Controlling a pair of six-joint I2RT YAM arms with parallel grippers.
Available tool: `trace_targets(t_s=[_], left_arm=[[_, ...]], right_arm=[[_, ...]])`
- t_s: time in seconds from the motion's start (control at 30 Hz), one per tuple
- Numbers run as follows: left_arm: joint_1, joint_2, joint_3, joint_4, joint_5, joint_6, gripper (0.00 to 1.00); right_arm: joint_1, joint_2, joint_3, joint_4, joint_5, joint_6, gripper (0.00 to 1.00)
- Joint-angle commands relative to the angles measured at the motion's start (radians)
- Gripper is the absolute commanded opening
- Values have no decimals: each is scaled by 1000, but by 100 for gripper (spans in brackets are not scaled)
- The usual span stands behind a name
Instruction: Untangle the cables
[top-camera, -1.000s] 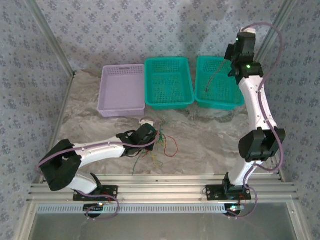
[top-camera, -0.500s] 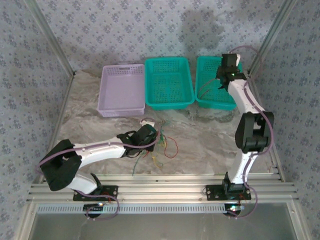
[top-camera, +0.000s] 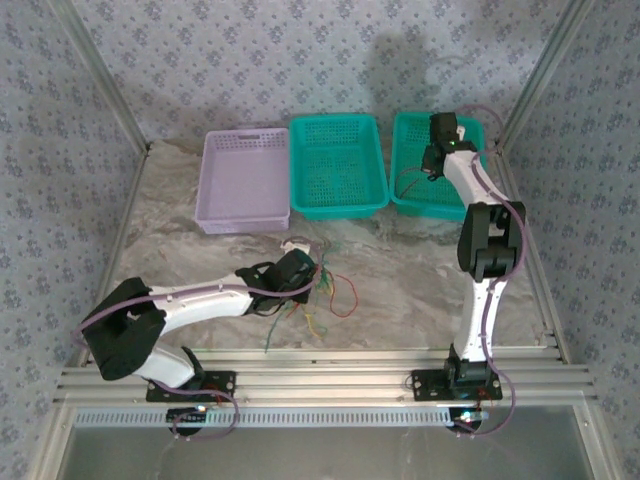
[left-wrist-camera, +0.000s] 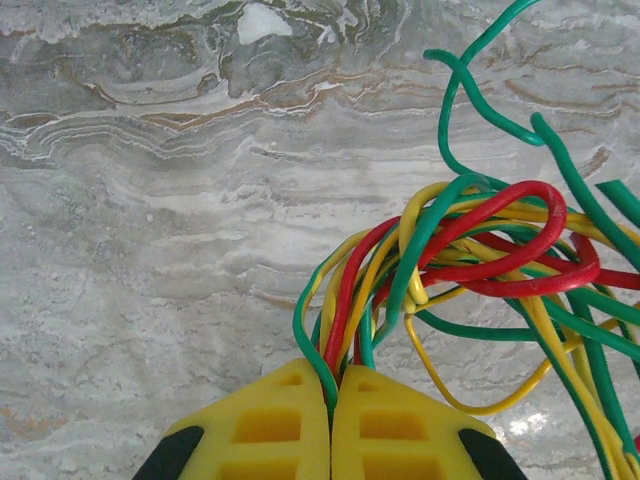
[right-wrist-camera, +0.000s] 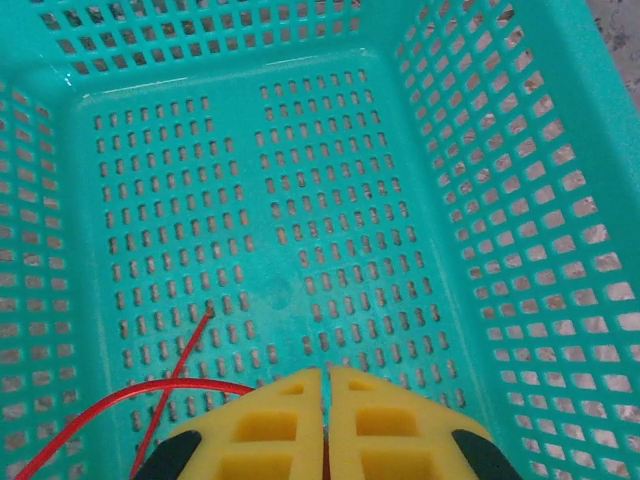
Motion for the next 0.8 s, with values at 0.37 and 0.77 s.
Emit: trace_targets(t_s=[0.37,0.77], left_arm=[[-7,19,99,19,-44,53,0],[4,84,248,13,-85,135,0]], right_arm=[[-22,-54,47,-75,-66,78,45],[40,-441,-179,68,-200,86,64]])
